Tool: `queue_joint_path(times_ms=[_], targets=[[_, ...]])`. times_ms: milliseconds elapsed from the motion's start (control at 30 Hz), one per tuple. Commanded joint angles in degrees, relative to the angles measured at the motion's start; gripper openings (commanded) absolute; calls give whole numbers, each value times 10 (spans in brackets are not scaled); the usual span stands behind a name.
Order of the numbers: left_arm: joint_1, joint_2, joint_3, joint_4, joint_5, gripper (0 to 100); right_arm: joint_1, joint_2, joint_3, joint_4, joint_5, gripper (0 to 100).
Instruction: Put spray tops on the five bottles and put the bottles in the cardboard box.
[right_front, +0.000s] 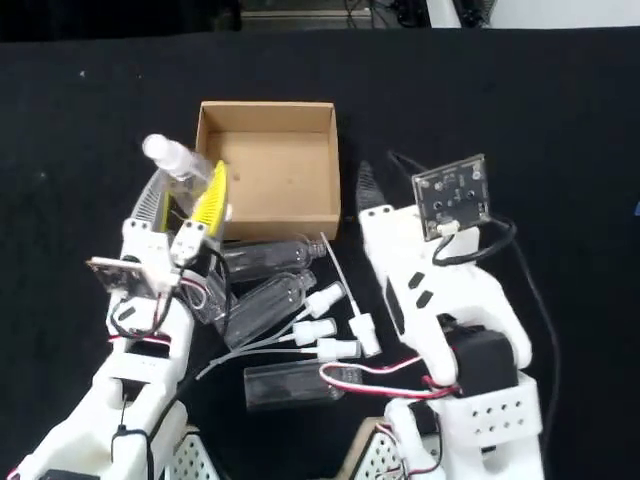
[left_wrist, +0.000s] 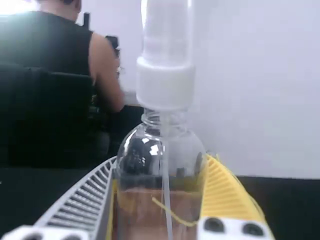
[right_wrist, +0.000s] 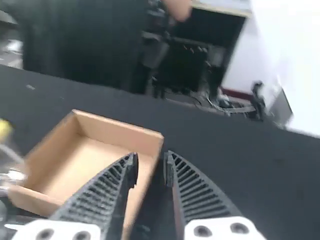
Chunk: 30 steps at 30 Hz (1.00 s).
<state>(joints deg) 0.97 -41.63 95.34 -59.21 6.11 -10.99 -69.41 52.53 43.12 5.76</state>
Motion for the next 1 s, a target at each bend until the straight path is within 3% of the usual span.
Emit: queue_joint_path(times_ms=[0, 200, 300, 600, 800, 967], targets=[[-9, -15, -11, 120, -1, 32, 42, -51, 115, -89, -4, 61], [-30, -15, -122, 331, -2, 33, 43, -111, 267, -186, -4, 60], [-40, -15, -179, 390, -2, 33, 62, -131, 320, -231, -3, 60], [-35, -7, -283, 396, -2, 30, 110, -137, 400, -341, 1, 60], [-34, 11, -338, 396, 4, 30, 109, -137, 405, -341, -3, 60], [-35, 110, -410, 396, -1, 30, 108, -137, 406, -340, -5, 61]])
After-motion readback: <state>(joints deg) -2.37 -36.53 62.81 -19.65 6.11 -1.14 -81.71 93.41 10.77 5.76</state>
